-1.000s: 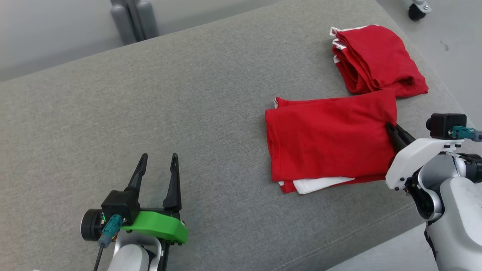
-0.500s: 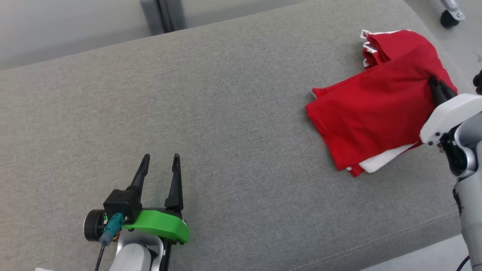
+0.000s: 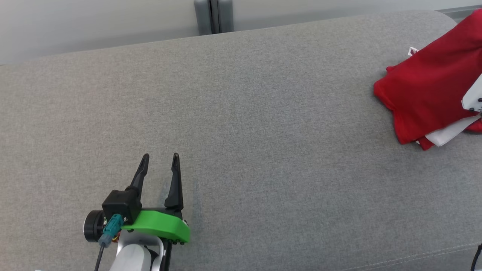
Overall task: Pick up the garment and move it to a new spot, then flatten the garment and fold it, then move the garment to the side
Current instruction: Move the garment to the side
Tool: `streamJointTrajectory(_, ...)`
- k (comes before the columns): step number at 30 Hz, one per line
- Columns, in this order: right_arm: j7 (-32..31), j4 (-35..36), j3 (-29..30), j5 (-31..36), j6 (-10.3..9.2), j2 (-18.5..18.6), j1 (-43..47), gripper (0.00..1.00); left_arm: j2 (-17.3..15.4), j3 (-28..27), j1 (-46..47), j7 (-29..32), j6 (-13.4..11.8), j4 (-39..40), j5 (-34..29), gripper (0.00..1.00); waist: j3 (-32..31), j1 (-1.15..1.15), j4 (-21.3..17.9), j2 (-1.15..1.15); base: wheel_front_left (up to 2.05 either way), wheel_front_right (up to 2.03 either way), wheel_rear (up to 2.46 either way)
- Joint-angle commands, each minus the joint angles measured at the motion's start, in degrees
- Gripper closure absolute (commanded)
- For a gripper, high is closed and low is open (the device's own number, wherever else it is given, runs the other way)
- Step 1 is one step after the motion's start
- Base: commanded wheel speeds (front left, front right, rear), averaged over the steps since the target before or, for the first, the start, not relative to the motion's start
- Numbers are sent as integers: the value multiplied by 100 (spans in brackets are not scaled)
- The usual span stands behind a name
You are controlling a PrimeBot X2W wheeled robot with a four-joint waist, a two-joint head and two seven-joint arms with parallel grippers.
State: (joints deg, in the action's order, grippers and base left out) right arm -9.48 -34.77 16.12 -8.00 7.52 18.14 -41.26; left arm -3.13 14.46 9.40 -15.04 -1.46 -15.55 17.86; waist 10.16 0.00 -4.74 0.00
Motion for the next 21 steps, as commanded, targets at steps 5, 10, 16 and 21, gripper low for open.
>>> streamJointTrajectory(5,79,-192,325,341,-6,274,-250,100,-3,31,-56,-15,47,15,-39,0,61,0,135,0,0,0,0)
streamJointTrajectory(10,121,-299,765,620,-6,492,-311,100,-1,73,-30,-15,50,-5,-103,0,200,0,265,0,0,0,0)
streamJointTrajectory(16,419,-442,1410,1175,-6,659,-251,0,-40,94,62,-16,82,-14,-178,0,414,0,428,0,0,0,0)
streamJointTrajectory(21,885,-644,1986,1609,-6,531,-368,0,-66,117,110,-16,82,-24,-224,0,488,0,508,0,0,0,0)
